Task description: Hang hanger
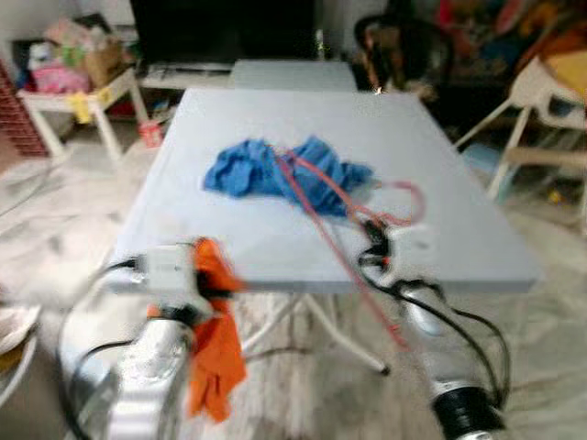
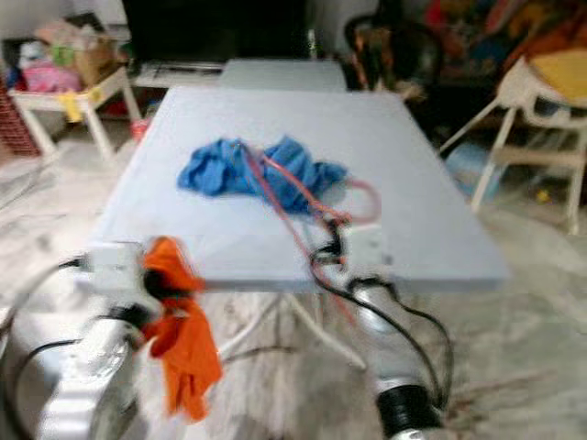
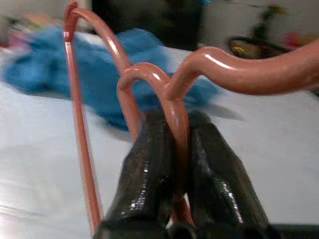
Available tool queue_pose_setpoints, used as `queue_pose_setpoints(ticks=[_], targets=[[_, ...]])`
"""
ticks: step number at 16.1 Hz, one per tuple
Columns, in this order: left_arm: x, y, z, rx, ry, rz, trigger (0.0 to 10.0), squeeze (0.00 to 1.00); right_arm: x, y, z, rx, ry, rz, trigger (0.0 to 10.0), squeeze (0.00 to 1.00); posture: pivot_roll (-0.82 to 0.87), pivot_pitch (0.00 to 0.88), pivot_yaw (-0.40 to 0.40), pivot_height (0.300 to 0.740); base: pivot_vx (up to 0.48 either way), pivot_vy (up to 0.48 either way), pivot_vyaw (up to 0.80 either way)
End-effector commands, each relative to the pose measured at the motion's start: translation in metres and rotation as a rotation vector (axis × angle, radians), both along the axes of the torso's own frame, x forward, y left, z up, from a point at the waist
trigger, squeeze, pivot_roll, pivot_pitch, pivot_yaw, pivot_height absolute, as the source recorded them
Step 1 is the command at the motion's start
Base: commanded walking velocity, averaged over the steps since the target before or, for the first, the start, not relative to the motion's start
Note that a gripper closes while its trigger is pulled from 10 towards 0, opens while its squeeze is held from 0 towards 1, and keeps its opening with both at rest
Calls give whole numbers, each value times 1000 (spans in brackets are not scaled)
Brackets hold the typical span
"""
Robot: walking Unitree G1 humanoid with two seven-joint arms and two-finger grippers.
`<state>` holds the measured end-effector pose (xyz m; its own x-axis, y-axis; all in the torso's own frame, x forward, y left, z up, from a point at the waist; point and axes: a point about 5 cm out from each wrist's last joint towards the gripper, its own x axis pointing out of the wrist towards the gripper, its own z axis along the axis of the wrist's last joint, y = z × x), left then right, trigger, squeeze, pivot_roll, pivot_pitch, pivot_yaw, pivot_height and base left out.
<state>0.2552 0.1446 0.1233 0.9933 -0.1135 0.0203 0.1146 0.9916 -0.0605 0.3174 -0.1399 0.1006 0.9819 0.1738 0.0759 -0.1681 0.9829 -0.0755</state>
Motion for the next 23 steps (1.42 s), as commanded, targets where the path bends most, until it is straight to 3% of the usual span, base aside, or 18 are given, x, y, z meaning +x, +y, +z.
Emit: queue_pose_setpoints(ticks=[1,6,18,20,23], targets=[[0,8,5,15,-21,22,10000,0,0,4,-5,-5,35,9,10000,0,37,0,-16,740,319,0,-800],[0,3,10,-13,-37,8,10000,0,1,4,-5,-11,34,18,10000,0,38,0,-23,740,0,0,0],[6,9,13,36,-31,49,10000,0,0,7,-5,-16,36,25,10000,0,40,0,-21,740,0,0,0],[8,11,18,77,-53,70,10000,0,0,7,-5,-15,35,25,10000,0,41,0,-22,740,0,0,0],[18,15,49,157,-173,52,10000,0,-1,6,-5,-14,35,24,10000,0,39,0,-22,740,0,0,0]])
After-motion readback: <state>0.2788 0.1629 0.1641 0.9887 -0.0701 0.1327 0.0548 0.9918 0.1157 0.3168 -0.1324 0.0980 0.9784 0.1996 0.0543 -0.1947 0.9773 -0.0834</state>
